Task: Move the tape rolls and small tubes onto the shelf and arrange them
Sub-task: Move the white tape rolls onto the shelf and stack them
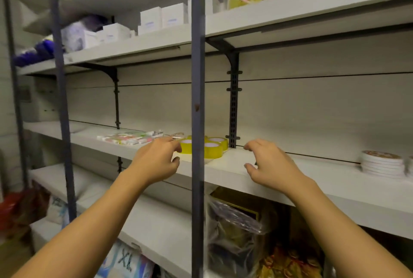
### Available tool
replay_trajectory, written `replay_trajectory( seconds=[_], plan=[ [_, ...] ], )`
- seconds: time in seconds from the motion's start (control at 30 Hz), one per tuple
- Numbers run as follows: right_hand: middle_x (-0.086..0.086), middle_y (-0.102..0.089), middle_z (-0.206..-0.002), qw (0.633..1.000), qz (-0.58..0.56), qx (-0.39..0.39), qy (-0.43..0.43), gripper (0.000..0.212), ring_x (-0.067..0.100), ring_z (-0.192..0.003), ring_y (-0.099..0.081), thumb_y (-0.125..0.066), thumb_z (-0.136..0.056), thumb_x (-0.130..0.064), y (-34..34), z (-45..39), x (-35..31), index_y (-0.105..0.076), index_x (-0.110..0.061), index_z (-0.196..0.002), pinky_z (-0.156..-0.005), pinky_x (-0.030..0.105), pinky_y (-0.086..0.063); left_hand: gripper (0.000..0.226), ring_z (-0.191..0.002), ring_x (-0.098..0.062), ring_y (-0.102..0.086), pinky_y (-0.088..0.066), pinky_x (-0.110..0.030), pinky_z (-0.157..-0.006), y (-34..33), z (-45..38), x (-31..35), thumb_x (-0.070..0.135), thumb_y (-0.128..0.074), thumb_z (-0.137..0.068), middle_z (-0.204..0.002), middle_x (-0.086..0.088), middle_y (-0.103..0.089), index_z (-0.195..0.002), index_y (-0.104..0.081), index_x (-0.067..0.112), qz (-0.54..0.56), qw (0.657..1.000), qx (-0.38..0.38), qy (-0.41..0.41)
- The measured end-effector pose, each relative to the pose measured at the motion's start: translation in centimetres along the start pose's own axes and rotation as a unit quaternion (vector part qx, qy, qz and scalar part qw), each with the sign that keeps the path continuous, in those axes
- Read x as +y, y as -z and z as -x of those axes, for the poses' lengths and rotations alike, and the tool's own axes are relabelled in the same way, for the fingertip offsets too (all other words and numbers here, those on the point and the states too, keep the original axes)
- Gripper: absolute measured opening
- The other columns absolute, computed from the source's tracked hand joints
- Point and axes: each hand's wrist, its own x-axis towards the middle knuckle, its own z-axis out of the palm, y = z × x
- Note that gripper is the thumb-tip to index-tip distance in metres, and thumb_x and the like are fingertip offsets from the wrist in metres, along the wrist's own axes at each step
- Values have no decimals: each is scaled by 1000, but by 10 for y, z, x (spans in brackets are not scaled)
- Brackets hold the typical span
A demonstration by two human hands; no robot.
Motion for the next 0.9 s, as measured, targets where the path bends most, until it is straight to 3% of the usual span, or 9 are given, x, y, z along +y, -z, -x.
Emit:
replay_trajectory(
  seconds=[0.33,0.5,0.9],
  plan=[
    [-4,-53,-134,1000,-7,10,11,48,17,-124,-50,-60,-92,-33,-49,-50,-99,-47,-22,-137,-98,33,-49,31,-111,-15,-56,-52,-33,-84,-14,-3,-131,33,-55,-96,-128,7,-58,-125,-60,28,-13,1000,-17,11],
    [-2,-54,-131,999,-4,6,34,47,20,-119,-52,-60,-91,-32,-71,-83,-147,-49,-20,-135,-94,39,-51,32,-108,-18,-58,-54,-38,-86,-28,-10,-173,31,-57,-95,-129,3,-59,-126,-61,26,10,999,-33,18],
    [5,-57,-119,1000,1,-9,5,39,27,-112,-54,-59,-86,-30,-162,-203,-175,-54,-17,-122,-86,41,-51,33,-110,-20,-58,-54,-40,-90,-99,-91,-256,31,-57,-93,-127,2,-62,-125,-62,26,12,998,-54,-24]
  ],
)
